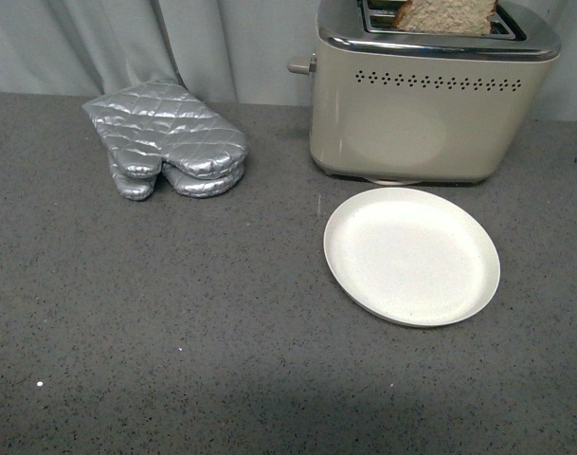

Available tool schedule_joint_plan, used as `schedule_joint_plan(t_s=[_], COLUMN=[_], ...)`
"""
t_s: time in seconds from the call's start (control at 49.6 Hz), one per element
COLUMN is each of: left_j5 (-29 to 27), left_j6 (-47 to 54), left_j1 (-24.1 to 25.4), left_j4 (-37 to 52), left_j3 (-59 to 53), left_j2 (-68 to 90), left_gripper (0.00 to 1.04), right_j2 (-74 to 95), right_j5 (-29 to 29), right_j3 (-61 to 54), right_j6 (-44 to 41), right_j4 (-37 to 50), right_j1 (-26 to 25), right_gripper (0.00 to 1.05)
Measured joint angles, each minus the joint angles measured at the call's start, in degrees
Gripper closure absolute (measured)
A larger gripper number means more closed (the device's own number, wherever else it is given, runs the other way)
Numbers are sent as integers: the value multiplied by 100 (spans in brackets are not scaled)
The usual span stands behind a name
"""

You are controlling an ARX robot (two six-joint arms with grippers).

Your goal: Put bread into toaster

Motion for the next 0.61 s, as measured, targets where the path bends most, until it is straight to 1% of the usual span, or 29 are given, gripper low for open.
schedule_joint_plan(t_s=[0.101, 0.605], left_j5=[-2, 0], left_j6=[0, 0], left_j1=[0, 0], left_j4=[0, 0], left_j3=[0, 0], left_j2=[0, 0], left_gripper=[7, 7], right_j2=[-516, -2065], right_j5=[0, -2], right_j3=[-9, -31], right_j6=[9, 13], right_j4=[-426, -1899], right_j1=[-2, -2], right_gripper=[104, 104])
